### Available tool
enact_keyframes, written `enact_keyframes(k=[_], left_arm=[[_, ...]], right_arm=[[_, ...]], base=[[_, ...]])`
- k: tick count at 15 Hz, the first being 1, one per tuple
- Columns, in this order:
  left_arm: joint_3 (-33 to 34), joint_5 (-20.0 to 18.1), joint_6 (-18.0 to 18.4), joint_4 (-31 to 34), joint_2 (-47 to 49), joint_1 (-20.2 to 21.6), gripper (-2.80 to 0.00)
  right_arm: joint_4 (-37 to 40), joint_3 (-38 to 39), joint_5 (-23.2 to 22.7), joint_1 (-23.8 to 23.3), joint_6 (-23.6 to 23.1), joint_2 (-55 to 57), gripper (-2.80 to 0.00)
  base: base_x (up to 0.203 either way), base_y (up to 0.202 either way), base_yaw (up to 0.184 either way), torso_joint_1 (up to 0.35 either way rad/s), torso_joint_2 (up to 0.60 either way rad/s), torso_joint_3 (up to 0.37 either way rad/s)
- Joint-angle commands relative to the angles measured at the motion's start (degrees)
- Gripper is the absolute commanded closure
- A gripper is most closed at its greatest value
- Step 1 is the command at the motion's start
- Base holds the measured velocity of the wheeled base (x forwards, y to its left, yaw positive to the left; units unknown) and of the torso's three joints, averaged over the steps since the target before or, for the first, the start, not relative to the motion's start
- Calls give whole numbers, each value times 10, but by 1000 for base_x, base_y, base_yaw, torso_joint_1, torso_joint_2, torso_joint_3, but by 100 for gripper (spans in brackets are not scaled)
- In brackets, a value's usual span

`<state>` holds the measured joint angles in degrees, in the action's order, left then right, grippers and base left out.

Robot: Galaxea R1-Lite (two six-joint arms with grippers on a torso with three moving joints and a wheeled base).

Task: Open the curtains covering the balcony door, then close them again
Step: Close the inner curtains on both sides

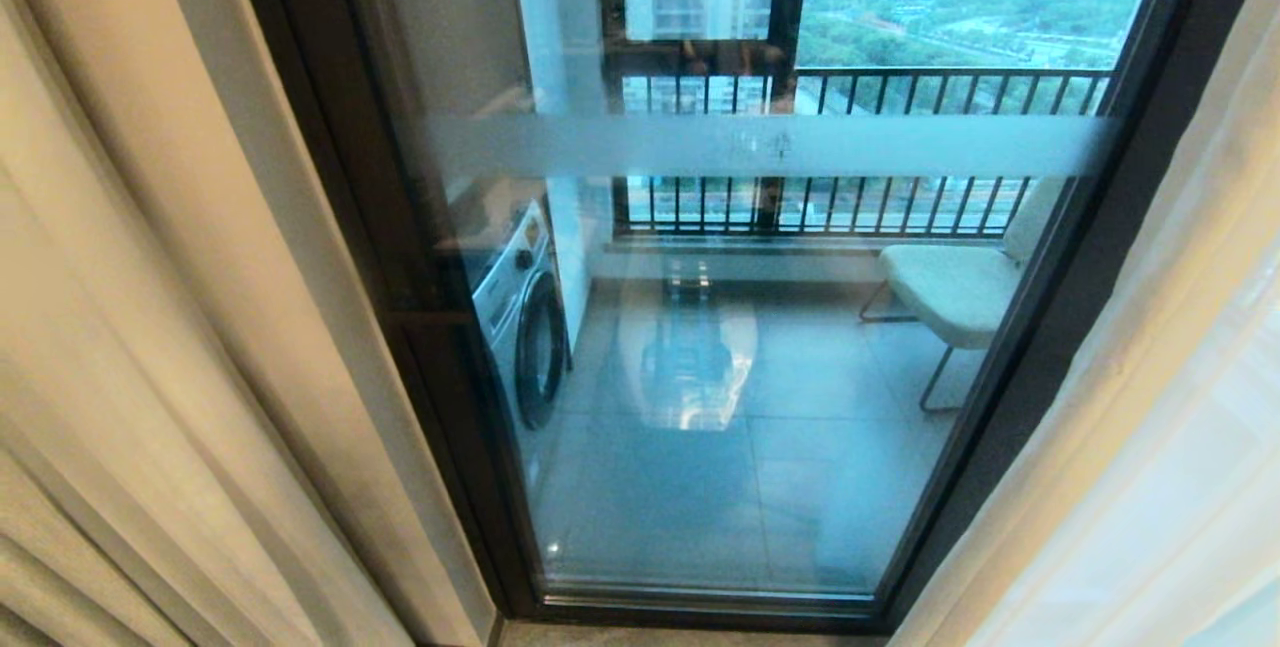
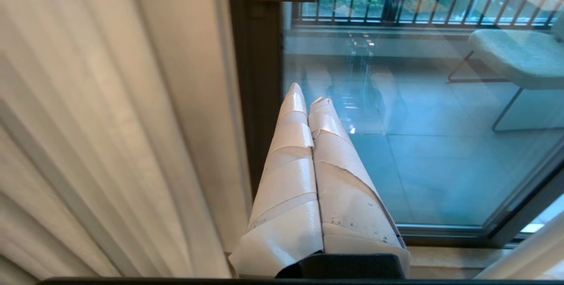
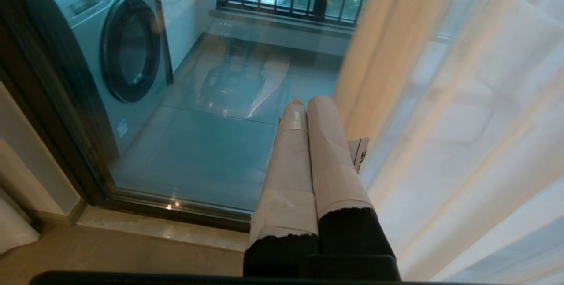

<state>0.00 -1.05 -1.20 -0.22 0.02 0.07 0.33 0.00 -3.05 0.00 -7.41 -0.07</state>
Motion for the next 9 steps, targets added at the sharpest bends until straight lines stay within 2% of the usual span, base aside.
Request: enact_keyframes(k=[1,9], left_arm=[[0,0,0,0,0,0,0],[0,0,0,0,0,0,0]], right_arm=[[0,0,0,0,-1,1,0],[0,0,0,0,-1,1,0]], base=[[0,187,1,2,-1,4],[0,190,0,2,2,2]])
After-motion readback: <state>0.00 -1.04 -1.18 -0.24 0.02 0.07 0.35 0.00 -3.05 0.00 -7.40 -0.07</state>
